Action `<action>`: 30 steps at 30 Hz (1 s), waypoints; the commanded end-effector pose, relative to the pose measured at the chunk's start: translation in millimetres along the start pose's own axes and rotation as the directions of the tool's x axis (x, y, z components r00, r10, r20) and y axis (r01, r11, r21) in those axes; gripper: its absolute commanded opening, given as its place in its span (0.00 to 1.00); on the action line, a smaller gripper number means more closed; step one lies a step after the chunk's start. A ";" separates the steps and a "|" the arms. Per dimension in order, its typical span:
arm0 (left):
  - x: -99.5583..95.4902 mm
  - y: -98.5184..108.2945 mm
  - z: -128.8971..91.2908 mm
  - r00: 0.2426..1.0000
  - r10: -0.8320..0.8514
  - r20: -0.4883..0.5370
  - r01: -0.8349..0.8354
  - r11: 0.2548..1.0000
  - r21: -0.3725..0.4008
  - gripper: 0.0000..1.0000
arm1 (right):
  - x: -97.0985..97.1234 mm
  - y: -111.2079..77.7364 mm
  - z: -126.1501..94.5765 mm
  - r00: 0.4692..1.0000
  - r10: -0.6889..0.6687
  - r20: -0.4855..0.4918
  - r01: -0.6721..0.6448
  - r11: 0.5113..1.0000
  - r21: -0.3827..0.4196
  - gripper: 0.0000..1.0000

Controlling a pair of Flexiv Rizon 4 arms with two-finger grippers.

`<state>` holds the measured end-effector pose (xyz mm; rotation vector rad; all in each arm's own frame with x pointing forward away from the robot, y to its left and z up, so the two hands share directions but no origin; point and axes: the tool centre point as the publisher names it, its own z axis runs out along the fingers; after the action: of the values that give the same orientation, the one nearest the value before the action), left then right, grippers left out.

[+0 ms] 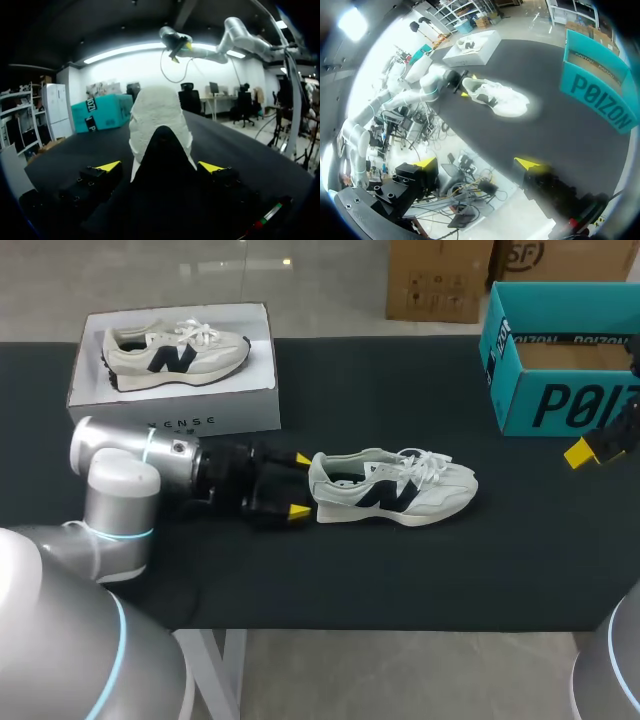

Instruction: Take the shoe out of the shoebox, open the shoe tongue, remove and reinsert the insole, then place the shoe into the shoebox

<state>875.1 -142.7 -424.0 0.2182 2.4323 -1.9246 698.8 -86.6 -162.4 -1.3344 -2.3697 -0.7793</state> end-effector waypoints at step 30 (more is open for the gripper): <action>8.5 -0.8 26.6 0.999 -0.030 0.011 0.031 0.999 -0.020 1.00 | -0.2 0.1 0.3 1.000 0.002 0.001 -0.002 1.000 0.001 1.00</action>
<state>868.7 -164.8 -430.6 0.1847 2.4629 -1.9197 698.8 -86.6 -162.4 -1.3345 -2.3697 -0.7793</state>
